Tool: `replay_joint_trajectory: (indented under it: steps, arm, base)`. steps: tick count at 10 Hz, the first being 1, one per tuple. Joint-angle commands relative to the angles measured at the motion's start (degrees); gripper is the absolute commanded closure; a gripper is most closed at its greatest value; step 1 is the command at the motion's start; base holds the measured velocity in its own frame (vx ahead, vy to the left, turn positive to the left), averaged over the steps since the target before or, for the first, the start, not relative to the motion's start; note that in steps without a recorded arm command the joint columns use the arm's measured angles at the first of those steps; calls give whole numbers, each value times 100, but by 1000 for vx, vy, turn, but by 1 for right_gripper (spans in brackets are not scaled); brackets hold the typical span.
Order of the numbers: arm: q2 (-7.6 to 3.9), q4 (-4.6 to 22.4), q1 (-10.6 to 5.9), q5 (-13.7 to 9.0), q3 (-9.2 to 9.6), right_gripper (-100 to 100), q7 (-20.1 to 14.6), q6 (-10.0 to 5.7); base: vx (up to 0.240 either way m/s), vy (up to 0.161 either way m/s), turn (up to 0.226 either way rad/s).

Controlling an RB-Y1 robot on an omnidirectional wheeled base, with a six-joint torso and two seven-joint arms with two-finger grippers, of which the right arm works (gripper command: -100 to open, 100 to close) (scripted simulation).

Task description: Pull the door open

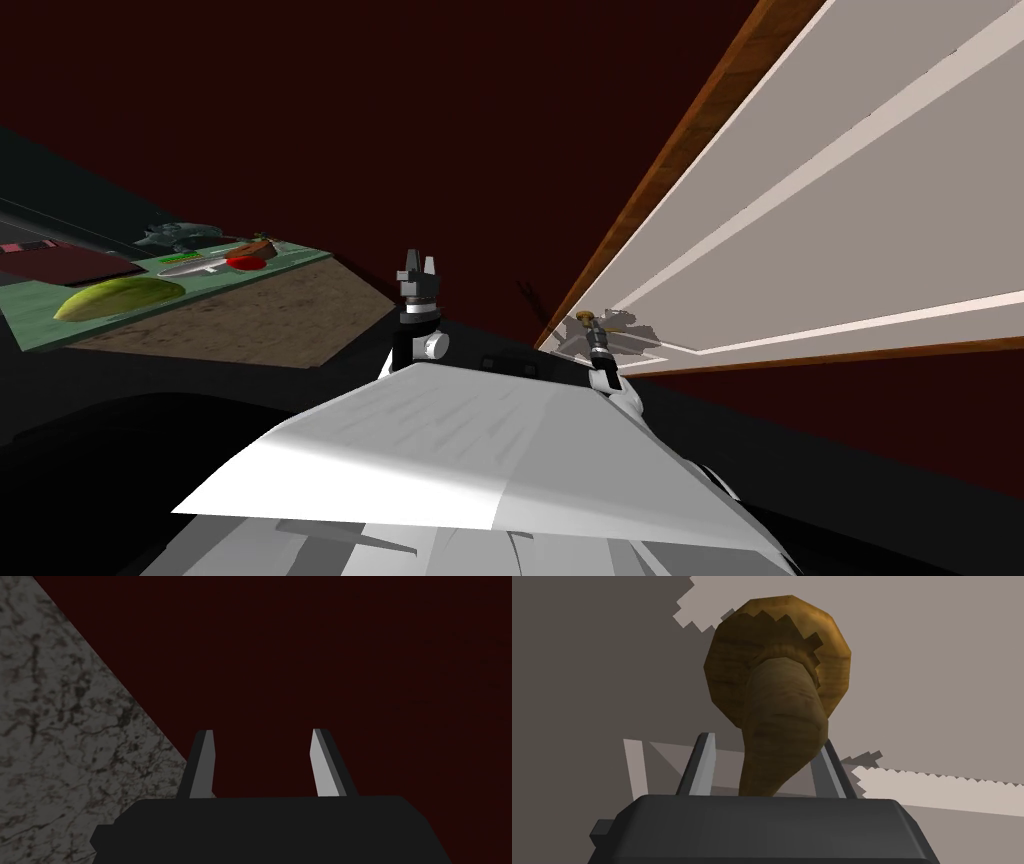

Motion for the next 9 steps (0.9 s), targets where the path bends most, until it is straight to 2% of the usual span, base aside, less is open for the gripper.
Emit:
replay_joint_trajectory:
  steps: [1, 5, 6, 9]
  arm:
    - [1, -3, 5, 1, 1, 100, 1, 5]
    - [1, -3, 5, 1, 1, 100, 1, 5]
    - [-77, -17, 106, 30, 64, 100, -105, -88]
    - [-194, -51, 242, 71, 146, 100, -247, -236]
  base:
    - [-31, 3, -6]
    - [-13, 0, 2]
    - [-77, -36, 121]
    - [-165, -46, 116]
